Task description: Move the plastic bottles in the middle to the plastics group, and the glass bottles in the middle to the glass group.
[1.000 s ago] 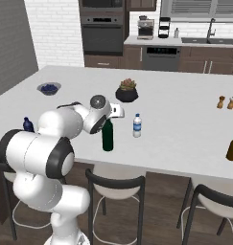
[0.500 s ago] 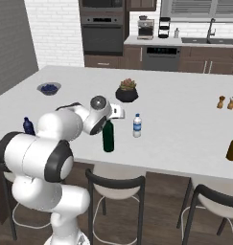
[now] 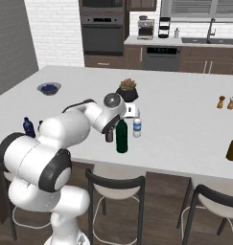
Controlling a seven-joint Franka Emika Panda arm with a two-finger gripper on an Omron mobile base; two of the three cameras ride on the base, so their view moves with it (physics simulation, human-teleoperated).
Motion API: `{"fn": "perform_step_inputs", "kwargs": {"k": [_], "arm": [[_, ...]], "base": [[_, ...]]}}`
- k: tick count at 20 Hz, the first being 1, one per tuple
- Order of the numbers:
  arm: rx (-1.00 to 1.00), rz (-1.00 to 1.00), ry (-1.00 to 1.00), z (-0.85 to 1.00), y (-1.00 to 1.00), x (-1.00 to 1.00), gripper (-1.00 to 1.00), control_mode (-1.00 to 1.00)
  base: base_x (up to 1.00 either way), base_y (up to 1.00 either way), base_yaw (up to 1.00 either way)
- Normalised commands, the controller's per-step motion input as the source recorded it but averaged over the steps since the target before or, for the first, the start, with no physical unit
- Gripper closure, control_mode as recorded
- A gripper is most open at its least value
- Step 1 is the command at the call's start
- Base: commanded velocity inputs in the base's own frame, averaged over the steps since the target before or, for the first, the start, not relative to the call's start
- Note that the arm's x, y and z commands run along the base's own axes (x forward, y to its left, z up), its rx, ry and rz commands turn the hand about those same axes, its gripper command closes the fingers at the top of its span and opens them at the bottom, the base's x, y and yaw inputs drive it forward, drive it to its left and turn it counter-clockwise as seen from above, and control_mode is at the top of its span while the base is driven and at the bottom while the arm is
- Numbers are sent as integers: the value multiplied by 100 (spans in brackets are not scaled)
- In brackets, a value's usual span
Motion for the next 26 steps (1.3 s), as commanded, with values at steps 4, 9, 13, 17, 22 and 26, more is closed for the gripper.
{"fn": "perform_step_inputs", "kwargs": {"k": [4, 9, 13, 17, 22, 26], "arm": [[0, -8, 12, 13, -99, -4, 100, -100], [0, -11, 14, 1, -100, -9, 100, -100], [0, -13, 13, 0, -100, -4, 100, -100], [0, -15, 13, 0, -100, 0, 100, -100], [0, -13, 7, 0, -96, 0, 100, -100], [0, -2, -1, -10, -74, 13, 100, -100]], "base": [[0, 0, 0], [0, 0, 0], [0, 0, 0], [0, 0, 0], [0, 0, 0], [0, 0, 0]]}}
